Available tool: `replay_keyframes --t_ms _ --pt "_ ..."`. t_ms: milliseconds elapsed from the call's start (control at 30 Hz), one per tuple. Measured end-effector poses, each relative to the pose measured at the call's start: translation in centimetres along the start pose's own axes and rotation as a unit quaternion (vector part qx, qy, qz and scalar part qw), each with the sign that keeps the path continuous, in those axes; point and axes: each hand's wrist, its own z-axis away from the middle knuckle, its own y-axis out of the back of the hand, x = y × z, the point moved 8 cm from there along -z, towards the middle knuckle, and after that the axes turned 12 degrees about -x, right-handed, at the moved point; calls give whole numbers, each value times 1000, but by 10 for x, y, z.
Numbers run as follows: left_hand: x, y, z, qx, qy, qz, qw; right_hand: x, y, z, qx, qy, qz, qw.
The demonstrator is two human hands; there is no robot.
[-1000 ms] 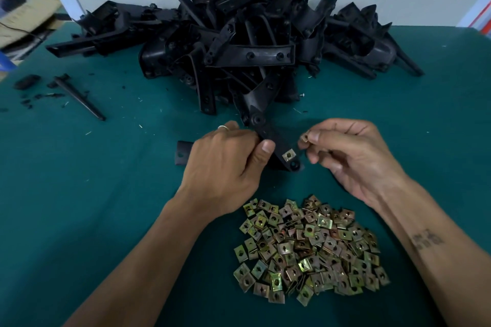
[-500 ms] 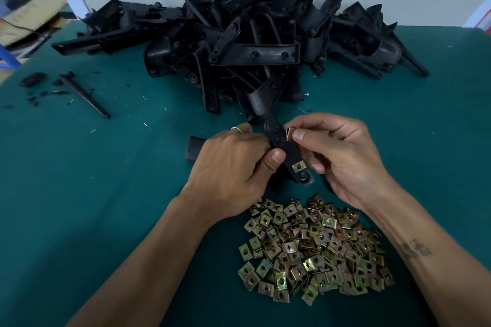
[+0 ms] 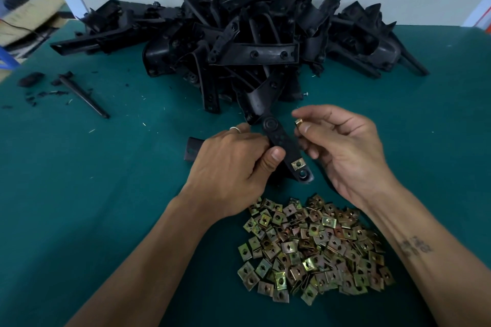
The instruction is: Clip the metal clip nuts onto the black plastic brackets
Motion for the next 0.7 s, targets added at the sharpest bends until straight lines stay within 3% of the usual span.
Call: replay_keyframes --t_ms 200,533,700 --pt "-2 1 1 4 7 0 1000 9 0 -1 -21 -33 -34 999" --pt "-1 0 -1 8 2 -7 1000 -5 -2 -2 -4 44 -16 999" --pt "0 0 1 4 -1 -13 1000 -6 -5 1 -15 42 82 996"
